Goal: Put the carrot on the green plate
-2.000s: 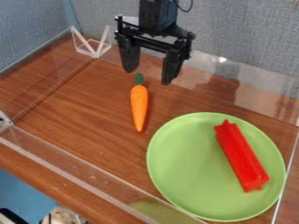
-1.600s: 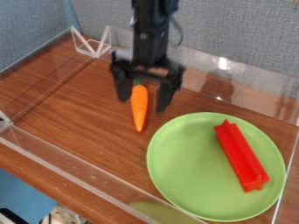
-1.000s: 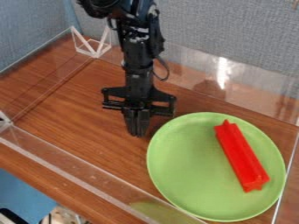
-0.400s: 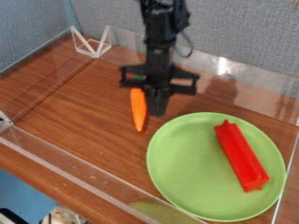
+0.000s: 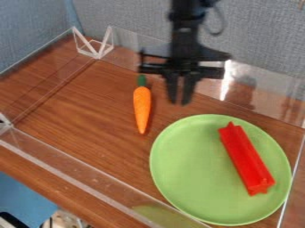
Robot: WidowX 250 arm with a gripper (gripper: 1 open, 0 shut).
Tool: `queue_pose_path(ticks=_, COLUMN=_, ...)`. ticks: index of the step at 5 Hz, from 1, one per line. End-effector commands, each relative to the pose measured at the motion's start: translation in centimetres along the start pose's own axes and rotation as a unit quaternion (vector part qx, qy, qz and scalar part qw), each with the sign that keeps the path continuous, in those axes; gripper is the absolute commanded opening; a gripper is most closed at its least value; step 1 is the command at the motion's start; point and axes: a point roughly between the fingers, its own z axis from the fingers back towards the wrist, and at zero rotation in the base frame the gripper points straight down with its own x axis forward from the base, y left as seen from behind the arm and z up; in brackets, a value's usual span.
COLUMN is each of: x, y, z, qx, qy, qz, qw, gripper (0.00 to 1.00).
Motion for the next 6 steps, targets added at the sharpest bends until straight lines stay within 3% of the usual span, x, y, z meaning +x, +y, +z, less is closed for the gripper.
queue_pose_path(ticks=1, x=0.4, y=4.1, z=0.3, qx=-0.005, qy=-0.033, qz=0.008, qw=0.9994, gripper=1.00)
queue_pose_path(ticks=3, x=1.7, y=5.2, z=-4.3, qx=-0.014, qy=-0.033, qz=-0.005, qw=0.9993, gripper=1.00)
queue_pose_path(ticks=5, x=1.8, y=5.6, z=-6.0, qx=-0.009, qy=-0.032, qz=0.031, qw=0.9990, gripper=1.00)
queue_pose_path(ticks=6, x=1.6, y=5.9, z=-7.3, qx=-0.010, qy=-0.029, qz=0.024, qw=0.9992, gripper=1.00)
